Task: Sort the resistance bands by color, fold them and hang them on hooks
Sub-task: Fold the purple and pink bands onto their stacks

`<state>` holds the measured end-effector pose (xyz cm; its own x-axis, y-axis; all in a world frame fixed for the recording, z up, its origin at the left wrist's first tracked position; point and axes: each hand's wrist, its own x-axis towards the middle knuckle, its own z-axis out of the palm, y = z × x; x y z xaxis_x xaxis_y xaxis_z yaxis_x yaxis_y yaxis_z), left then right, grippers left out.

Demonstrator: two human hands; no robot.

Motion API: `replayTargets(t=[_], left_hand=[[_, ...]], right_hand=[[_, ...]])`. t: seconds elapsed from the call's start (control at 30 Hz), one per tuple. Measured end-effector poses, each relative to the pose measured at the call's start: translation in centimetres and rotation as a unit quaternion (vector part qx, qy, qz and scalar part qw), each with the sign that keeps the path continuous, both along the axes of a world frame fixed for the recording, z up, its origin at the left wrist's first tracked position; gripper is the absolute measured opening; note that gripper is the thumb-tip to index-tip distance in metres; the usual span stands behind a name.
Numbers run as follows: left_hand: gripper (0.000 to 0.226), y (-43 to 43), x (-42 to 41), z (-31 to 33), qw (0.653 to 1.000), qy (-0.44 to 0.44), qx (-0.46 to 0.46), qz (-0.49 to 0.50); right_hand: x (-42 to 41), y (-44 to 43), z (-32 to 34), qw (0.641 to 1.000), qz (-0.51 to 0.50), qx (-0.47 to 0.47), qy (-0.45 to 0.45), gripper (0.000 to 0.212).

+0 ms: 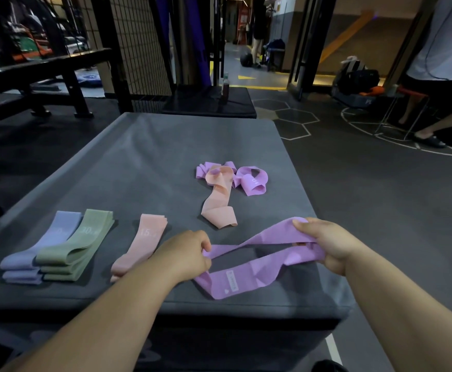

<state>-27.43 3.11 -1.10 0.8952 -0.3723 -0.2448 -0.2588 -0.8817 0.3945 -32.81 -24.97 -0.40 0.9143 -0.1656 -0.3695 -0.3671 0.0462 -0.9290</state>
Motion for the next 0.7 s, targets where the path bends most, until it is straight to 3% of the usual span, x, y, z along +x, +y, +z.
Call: replayTargets(t=[0.13, 0.3, 0.43, 0.53, 0.7], left_hand=[[0.041, 0.2, 0.1, 0.2, 0.999, 0.031, -0.002, -0.011], [0.012, 0.0, 0.2, 0.0, 0.999, 0.009, -0.028, 0.027], [0.008, 0.1, 0.6, 0.0, 0.991, 0.039, -0.102, 0.079], [0.009, 0.0, 0.5, 0.3, 0.964, 0.103, -0.214, 0.123], [0.015, -0.3, 0.0, 1.4, 0.887, 0.209, -0.369, 0.185]], right_hand=[[-0.2, 0.1, 0.0, 1.0, -0.005, 0.005, -0.025, 0.023], [-0.2, 0.0, 0.1, 0.999, -0.014, 0.023, -0.027, 0.023], [-0.1, -0.1, -0.2, 0.999, -0.036, 0.019, -0.012, 0.02], [-0.1, -0.1, -0.4, 0.999, -0.046, 0.015, -0.003, 0.017], [0.2, -0.1, -0.6, 0.998, -0.062, 0.02, 0.005, 0.014]])
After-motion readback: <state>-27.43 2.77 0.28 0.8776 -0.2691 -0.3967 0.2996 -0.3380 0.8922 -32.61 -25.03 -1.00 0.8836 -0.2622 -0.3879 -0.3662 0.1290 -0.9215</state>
